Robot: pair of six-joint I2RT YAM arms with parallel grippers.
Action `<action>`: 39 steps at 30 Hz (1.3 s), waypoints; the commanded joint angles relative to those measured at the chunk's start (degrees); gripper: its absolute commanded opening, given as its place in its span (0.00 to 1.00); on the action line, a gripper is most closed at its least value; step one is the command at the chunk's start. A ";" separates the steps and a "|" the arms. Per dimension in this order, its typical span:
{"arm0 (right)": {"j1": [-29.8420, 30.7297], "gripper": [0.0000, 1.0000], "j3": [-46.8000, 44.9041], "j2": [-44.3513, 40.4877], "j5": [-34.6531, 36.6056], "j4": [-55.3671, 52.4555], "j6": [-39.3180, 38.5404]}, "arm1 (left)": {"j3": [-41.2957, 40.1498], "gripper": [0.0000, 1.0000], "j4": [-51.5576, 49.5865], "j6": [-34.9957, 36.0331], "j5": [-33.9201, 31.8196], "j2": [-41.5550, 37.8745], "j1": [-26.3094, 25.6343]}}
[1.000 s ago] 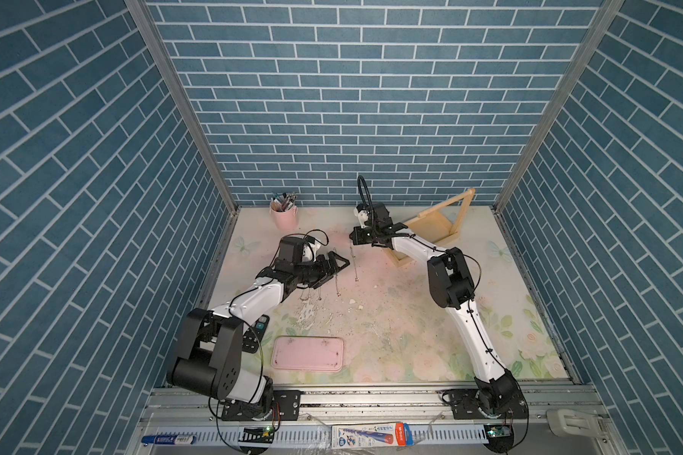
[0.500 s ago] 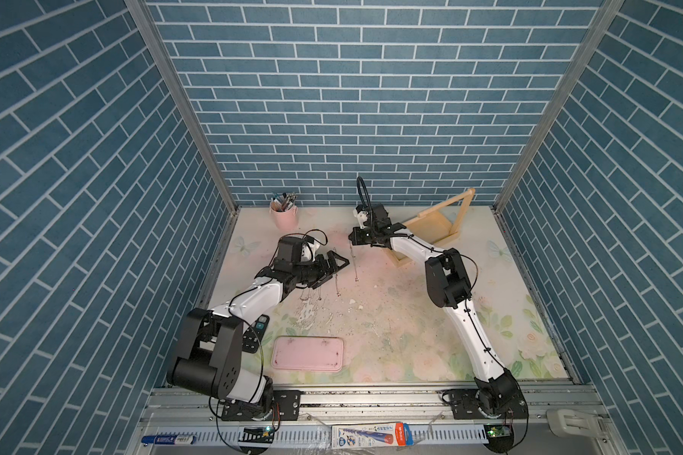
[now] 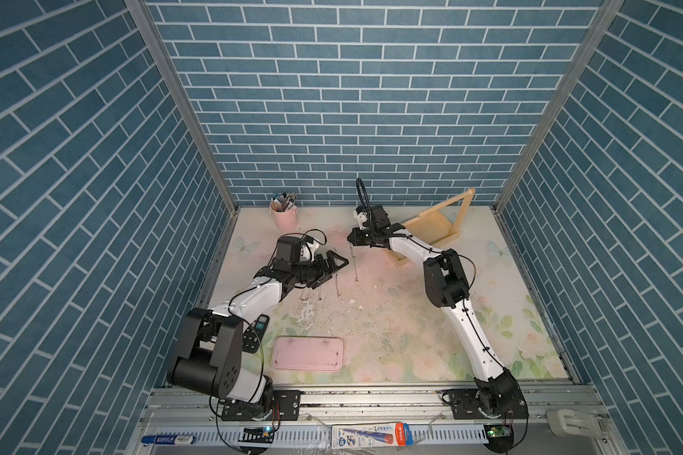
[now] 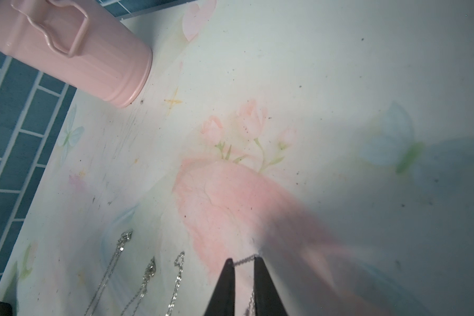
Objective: Take the necklace off the jewelry display stand
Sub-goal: Place the necklace at the center of the board.
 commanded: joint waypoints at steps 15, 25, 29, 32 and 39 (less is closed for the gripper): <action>-0.21 0.39 2.87 0.48 -1.20 -1.73 0.20 | 0.30 0.99 -1.07 2.11 0.79 -0.40 0.87; -0.21 0.42 3.00 0.20 -0.68 -2.58 -0.07 | 0.33 0.99 -1.48 2.15 1.40 -0.47 1.06; -0.23 0.44 3.10 0.35 -0.26 -2.55 -0.25 | -0.01 0.99 -1.47 2.05 1.39 -0.68 1.06; -0.21 0.47 3.38 0.63 0.11 -2.57 -0.18 | -0.02 0.99 -1.42 2.02 1.40 -0.68 1.03; -0.21 0.53 4.20 1.49 0.71 -2.24 0.18 | 0.02 0.99 -1.31 2.10 1.49 -0.33 1.06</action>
